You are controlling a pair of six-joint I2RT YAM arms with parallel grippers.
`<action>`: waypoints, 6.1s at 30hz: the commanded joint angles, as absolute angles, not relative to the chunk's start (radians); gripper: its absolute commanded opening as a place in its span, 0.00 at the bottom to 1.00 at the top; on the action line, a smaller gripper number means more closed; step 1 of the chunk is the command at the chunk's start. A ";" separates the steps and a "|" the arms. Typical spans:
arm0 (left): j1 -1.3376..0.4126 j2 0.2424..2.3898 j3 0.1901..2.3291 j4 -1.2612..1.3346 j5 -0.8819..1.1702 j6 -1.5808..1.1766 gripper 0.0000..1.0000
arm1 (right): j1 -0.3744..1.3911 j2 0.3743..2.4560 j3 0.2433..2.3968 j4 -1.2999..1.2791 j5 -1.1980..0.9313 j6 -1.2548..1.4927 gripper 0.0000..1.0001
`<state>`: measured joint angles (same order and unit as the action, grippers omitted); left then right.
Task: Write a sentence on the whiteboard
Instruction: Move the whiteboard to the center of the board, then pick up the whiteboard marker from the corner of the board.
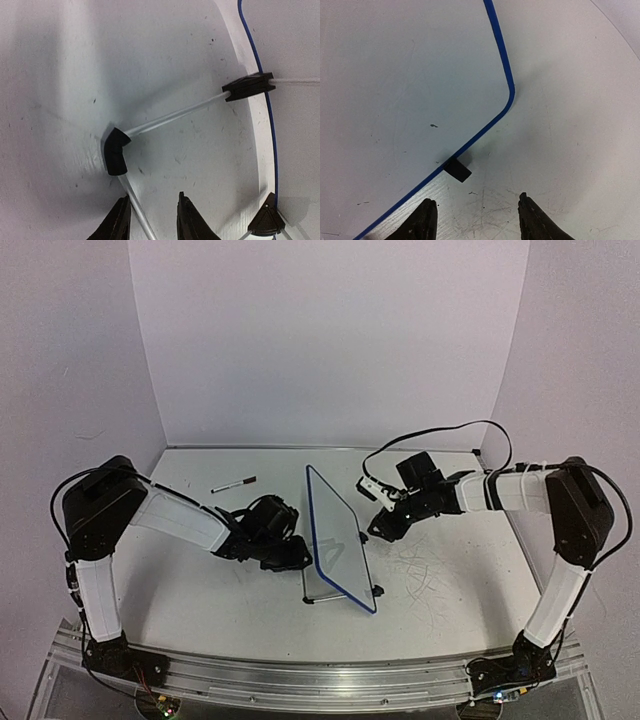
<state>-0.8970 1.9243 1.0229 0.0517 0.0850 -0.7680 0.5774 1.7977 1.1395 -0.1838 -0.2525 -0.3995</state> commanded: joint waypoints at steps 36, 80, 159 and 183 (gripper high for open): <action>-0.595 2.130 1.537 -0.163 0.302 -0.364 0.44 | 0.972 1.635 0.743 0.222 -0.003 0.182 0.65; -0.535 1.184 0.930 -0.307 -0.215 -0.443 0.91 | 0.949 1.621 0.841 0.000 0.135 0.315 0.70; -0.228 2.215 1.803 -0.492 0.197 -0.092 0.91 | 0.956 1.593 0.728 0.142 0.339 0.456 0.52; -0.319 2.487 2.019 -0.626 0.049 0.287 0.50 | 0.956 1.066 0.748 0.041 0.375 0.372 0.98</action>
